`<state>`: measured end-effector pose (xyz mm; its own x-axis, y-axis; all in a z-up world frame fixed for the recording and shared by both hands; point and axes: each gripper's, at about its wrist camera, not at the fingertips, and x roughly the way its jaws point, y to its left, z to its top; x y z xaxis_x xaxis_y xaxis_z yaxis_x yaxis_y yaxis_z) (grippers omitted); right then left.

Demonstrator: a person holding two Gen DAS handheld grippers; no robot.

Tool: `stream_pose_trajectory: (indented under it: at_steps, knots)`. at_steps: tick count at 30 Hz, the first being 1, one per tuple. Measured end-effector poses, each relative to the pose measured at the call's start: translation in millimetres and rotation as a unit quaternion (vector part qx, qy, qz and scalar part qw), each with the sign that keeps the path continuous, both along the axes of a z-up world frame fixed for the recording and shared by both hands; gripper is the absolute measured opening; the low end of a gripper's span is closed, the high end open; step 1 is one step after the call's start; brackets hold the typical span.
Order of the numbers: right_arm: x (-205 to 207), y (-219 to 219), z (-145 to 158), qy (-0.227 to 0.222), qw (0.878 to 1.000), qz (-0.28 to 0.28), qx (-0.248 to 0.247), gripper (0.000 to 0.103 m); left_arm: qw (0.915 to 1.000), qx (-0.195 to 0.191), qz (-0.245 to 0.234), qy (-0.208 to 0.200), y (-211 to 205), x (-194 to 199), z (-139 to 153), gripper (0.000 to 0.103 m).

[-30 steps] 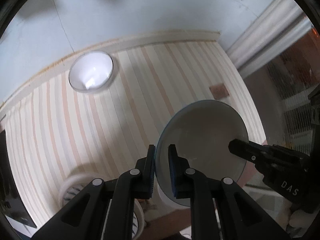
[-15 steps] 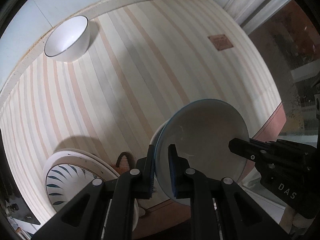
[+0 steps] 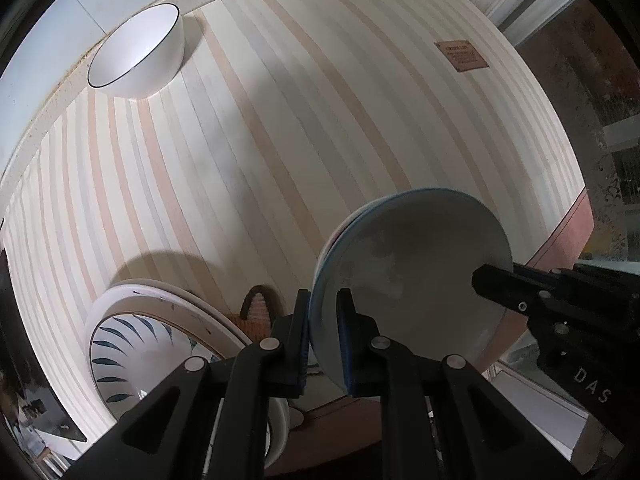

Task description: Organize plates and bowls

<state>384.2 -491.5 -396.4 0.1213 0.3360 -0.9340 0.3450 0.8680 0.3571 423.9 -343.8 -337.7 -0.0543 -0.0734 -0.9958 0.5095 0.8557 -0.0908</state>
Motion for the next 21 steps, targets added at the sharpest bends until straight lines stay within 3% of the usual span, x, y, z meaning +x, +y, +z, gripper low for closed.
stream_pose_trajectory:
  at_steps: [21]
  knots:
    - [10.1,5.8,-5.4,0.011,1.000,0.005,-0.016,0.012,0.9999,0.004,0.006,0.012,6.2,-3.8,-5.4,0.011]
